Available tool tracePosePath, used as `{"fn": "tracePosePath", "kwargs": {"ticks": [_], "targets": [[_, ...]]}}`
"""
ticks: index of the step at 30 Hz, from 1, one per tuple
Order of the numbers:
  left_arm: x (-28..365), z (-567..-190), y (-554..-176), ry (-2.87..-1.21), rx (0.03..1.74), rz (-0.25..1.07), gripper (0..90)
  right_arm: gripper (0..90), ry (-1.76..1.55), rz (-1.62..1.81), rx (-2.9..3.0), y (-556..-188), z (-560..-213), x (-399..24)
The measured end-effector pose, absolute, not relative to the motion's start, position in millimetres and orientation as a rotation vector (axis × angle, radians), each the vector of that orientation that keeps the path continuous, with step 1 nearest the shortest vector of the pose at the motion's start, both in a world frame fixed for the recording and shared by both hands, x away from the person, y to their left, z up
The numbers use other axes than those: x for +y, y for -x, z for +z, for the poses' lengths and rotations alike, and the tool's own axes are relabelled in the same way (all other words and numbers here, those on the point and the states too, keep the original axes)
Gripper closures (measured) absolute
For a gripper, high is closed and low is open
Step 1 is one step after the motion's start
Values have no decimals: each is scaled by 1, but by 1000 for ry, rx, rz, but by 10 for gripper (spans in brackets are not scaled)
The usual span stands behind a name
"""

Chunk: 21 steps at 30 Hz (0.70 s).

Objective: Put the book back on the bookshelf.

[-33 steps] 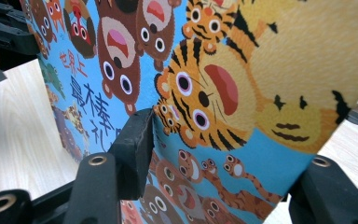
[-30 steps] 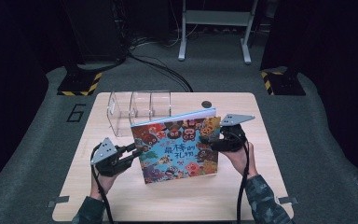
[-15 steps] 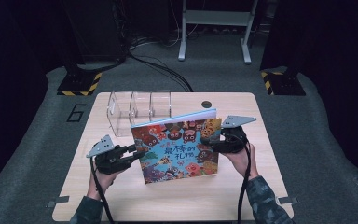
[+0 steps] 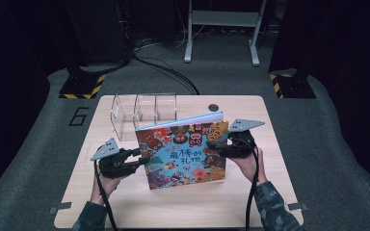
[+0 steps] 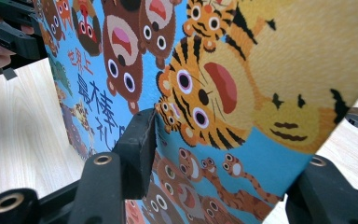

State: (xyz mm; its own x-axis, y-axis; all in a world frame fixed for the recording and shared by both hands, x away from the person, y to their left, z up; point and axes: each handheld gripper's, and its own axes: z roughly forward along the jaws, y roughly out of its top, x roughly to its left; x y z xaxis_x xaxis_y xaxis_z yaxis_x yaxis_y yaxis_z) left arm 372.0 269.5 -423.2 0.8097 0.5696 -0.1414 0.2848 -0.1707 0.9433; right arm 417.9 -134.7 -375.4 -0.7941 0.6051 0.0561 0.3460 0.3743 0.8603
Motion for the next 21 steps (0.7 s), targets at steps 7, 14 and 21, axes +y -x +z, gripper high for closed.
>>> {"fn": "tracePosePath", "kwargs": {"ticks": [7, 14, 21], "targets": [[269, -421, -374, -1770, 677, 281, 567, 480, -831, 1386, 2370, -417, -375, -135], [266, -415, -384, -1768, 685, 246, 586, 480, -829, 1385, 2368, -419, -375, -134], [261, -410, -386, -1781, 669, 299, 653, 461, -875, 1384, 2378, -426, -376, -133]]}}
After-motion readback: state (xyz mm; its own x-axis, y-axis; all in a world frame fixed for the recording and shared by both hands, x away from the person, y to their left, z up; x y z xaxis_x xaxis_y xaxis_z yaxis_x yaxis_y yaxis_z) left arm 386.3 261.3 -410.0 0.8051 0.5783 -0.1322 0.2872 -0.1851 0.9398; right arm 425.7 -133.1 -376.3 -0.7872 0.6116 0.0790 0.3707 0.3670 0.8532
